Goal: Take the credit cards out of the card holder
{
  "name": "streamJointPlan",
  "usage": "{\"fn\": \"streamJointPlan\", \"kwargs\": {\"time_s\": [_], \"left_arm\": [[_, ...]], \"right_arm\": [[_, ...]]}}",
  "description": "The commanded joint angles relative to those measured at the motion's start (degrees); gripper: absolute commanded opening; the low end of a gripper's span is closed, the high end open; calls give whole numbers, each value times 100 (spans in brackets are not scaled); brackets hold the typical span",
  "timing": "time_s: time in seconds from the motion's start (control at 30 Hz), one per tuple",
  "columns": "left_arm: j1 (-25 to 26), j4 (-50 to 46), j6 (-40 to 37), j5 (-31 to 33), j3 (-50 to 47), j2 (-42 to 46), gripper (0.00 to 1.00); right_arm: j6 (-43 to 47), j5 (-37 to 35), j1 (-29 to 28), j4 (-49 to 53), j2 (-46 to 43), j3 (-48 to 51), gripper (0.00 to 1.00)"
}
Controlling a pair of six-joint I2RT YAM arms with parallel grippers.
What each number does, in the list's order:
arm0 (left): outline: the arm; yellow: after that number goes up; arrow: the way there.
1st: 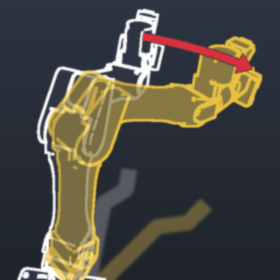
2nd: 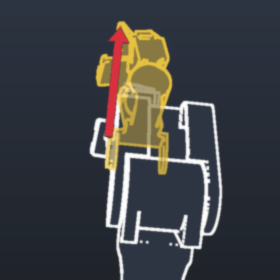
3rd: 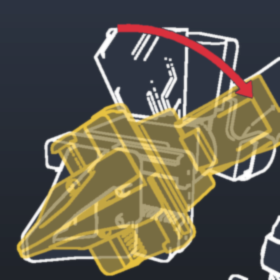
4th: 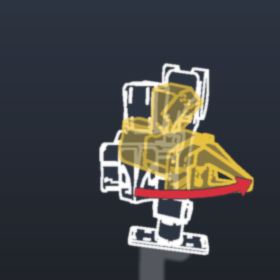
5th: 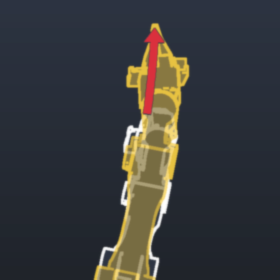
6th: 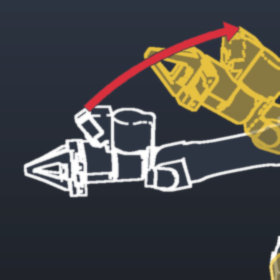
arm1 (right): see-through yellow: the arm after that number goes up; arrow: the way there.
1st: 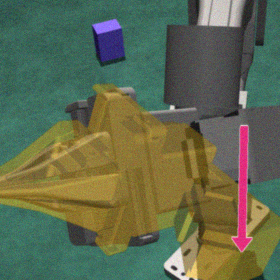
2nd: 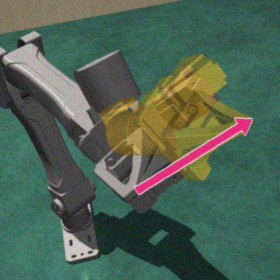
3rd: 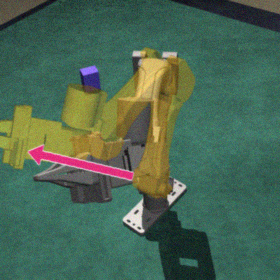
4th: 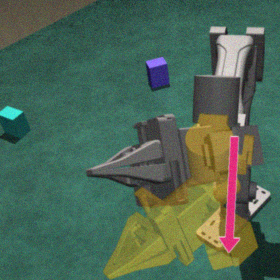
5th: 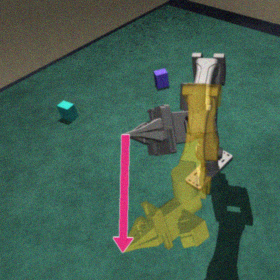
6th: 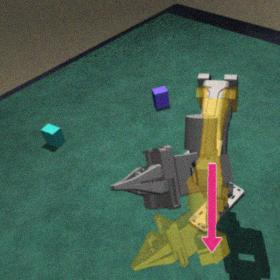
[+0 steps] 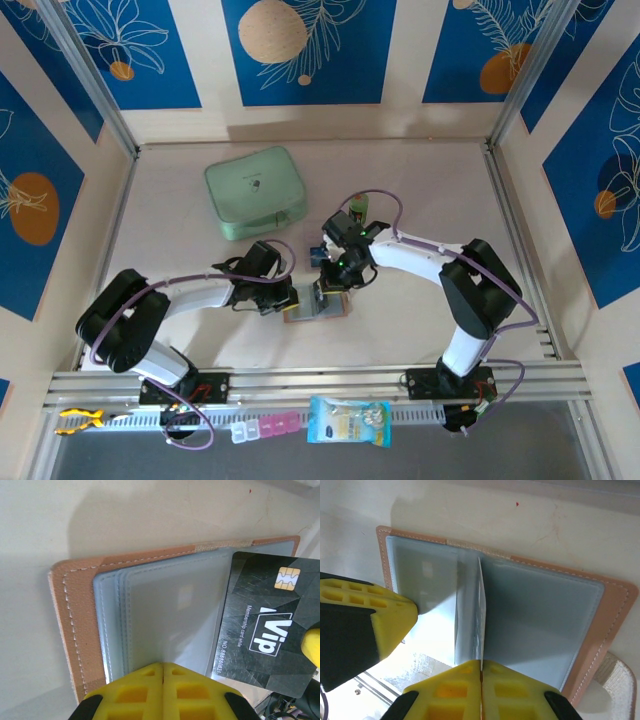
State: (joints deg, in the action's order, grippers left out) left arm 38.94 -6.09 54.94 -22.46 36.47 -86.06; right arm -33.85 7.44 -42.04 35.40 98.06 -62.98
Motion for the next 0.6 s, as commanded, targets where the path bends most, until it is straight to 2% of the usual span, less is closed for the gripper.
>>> {"fn": "streamJointPlan", "kwargs": {"time_s": [0.0, 0.17, 0.57], "left_arm": [[40, 5, -120, -10, -43, -85, 0], [41, 25, -117, -22, -34, -100, 0], [41, 38, -123, -6, -44, -61, 0]], "right_arm": [[23, -92, -81, 252, 129, -118, 11], [-169, -86, -129, 232, 138, -135, 12], [-285, -97, -165, 198, 76, -135, 9]]}}
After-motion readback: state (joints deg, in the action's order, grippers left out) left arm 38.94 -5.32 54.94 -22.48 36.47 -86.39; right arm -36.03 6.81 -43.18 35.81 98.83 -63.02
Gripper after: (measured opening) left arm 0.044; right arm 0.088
